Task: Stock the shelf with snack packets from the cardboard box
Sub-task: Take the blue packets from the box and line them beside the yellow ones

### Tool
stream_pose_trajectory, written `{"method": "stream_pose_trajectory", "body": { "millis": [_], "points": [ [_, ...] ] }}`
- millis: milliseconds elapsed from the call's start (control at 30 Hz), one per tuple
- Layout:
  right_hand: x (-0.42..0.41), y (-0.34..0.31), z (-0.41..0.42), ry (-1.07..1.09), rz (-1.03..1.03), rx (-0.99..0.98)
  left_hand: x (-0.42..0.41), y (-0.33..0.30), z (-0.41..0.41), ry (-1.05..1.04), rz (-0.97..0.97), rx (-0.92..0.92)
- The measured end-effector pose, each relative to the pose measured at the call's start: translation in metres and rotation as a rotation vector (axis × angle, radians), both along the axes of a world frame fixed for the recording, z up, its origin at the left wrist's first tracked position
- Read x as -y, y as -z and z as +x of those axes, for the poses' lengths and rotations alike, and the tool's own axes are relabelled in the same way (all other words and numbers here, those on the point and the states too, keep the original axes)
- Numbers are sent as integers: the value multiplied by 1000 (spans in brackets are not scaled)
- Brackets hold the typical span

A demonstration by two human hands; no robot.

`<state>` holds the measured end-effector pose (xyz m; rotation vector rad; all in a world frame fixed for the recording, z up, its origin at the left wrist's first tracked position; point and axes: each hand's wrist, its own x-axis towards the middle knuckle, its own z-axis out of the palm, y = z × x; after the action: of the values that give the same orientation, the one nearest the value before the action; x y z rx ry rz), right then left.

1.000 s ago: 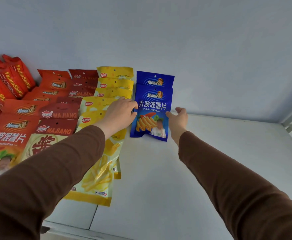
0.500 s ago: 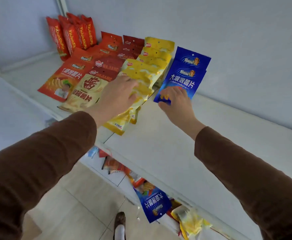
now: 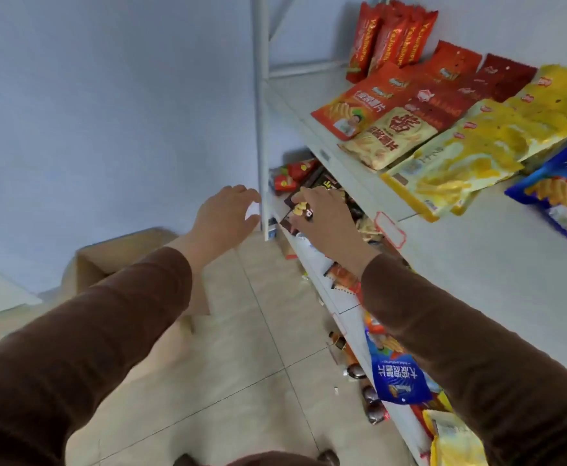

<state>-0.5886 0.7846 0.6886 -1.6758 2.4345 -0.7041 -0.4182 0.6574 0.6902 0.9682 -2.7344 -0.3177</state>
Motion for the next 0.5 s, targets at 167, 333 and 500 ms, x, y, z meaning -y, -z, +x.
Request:
{"method": "stream_pose_trajectory", "body": {
  "millis": [167, 333, 500],
  "points": [
    [95, 41, 131, -159, 97, 60, 76, 37, 151, -182, 103, 88],
    [167, 88, 237, -244, 258, 163, 136, 77, 290, -343, 203, 127],
    [220, 135, 292, -260, 414, 245, 190, 131, 368, -467, 363, 130]
  ]
}}
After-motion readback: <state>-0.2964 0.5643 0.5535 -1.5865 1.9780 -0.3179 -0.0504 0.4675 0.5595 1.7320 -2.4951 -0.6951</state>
